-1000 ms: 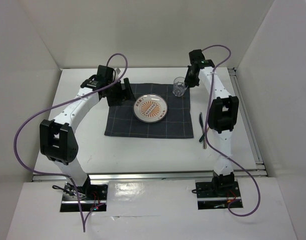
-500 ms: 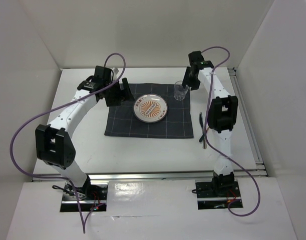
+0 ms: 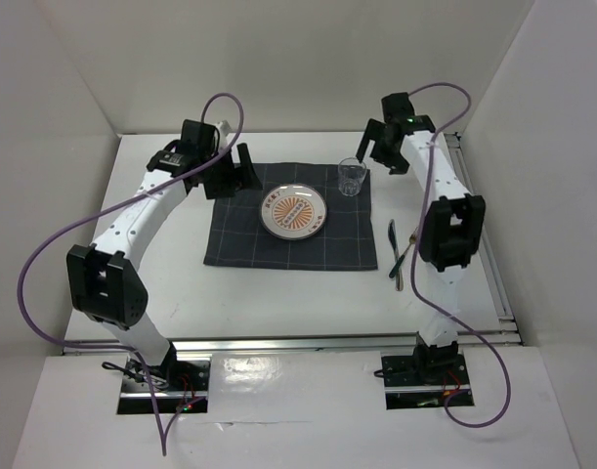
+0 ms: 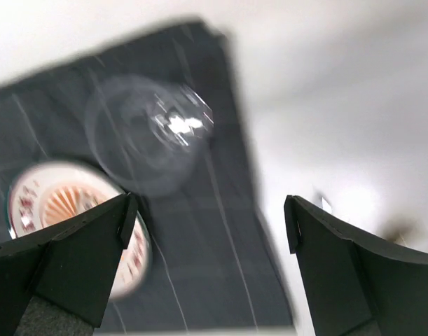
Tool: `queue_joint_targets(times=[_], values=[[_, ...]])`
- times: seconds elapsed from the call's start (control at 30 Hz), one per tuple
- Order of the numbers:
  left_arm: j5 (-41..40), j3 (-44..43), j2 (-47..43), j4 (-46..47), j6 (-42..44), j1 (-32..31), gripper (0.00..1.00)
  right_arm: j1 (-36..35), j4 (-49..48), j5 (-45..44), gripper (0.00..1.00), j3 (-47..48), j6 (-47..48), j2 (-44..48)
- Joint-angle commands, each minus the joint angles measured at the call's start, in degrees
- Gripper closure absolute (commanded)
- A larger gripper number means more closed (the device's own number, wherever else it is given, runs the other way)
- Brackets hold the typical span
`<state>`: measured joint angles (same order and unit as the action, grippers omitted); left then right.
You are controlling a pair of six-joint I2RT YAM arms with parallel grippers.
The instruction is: Set the dinner table for one person
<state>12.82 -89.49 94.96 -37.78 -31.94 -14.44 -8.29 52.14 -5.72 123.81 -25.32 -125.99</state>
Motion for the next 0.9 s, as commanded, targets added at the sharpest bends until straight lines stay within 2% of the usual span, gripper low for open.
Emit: queue_joint_targets(times=[0.0, 0.03, 0.13, 0.17, 0.27, 0.4, 0.5, 0.6, 0.63, 0.67, 0.73, 0.87], values=[[-0.25, -3.58, 1.19, -0.1, 2.49, 0.29, 0.04, 3.28, -0.28, -2.55, 0.01, -10.74, -3.06, 15.93], [-0.25, -4.28, 1.72, -0.1, 3.2, 0.29, 0.04, 3.81, -0.81, -2.55, 0.01, -18.18, -4.55, 21.44], [-0.86, -4.81, 1.72, -0.63, 3.99, -0.24, 0.04, 4.43, -1.68, -2.55, 0.01, -30.34, -6.84, 29.11], [-0.87, -4.81, 1.72, -0.63, 5.82, -1.81, 0.04, 4.95, -2.21, -1.94, 0.07, -38.65, -8.59, 34.01], [-4.46, -4.81, 1.72, -1.24, 7.77, -5.58, 0.04, 5.48, -2.92, 1.49, 0.22, -49.07, -12.28, 41.24], [-4.65, -4.02, 1.19, -1.77, 8.39, -7.1, 0.04, 6.01, -4.58, 4.74, 0.24, -63.21, -15.63, 46.45], [-1.84, -1.57, 0.59, -1.24, 8.39, -7.62, 0.04, 6.62, -7.66, 6.68, 0.25, -67.72, -16.16, 47.07], [-1.83, -1.56, 0.58, -0.72, 9.69, -10.07, 0.06, 7.15, -8.9, 6.68, 0.27, -67.73, -16.16, 45.85], [-2.35, -2.17, 0.58, -1.24, 10.4, -10.95, 0.06, 7.76, -8.9, 6.68, 0.28, -67.73, -16.16, 45.84], [-3.4, -2.87, 0.58, -1.85, 10.41, -11.92, 0.06, 7.77, -8.9, 6.68, 0.34, -67.04, -16.16, 45.05], [-4.82, -4.11, 1.89, -3.09, 11.11, -14.3, 0.06, 8.47, -9.51, 6.07, 0.37, -67.03, -15.28, 43.56], [-3.41, -4.11, 1.9, -3.09, 9.8, -14.83, 0.06, 9.79, -12.06, 6.07, 0.4, -67.56, -13.97, 39.34]])
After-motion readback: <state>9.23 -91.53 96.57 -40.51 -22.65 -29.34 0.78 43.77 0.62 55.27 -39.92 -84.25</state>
